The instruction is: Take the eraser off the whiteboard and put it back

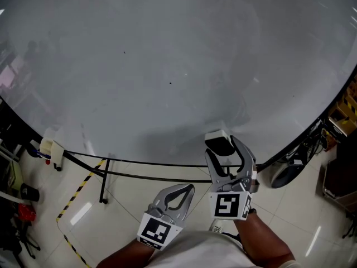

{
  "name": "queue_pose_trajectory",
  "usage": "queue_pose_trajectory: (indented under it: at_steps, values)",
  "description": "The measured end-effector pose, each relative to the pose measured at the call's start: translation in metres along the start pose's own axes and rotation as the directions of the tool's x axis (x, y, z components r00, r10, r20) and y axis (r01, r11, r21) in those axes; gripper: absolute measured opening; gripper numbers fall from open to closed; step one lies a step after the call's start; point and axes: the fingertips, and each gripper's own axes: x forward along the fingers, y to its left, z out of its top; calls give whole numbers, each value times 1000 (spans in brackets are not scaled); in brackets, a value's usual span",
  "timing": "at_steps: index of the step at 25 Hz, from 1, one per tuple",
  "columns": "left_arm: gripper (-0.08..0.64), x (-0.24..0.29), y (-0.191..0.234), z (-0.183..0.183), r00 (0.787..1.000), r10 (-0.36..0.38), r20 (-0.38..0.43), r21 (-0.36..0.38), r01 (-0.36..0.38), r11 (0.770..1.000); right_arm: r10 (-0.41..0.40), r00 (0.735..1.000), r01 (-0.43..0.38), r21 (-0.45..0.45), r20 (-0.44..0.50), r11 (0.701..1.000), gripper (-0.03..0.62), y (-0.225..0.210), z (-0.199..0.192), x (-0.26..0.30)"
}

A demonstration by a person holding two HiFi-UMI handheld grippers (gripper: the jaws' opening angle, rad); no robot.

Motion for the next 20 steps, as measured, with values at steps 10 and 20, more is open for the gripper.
queue_pose_trajectory:
  at_steps: [10,20]
  values:
    - [17,-7,4,-10,1000,14,-7,-14,-14,1000,-21,1000,21,11,-10,1000,279,2,-2,10]
    - [17,-7,1,-8,1000,4,-5,-11,-4,1000,-30,999,30,2,-37,1000,241,2,-4,11]
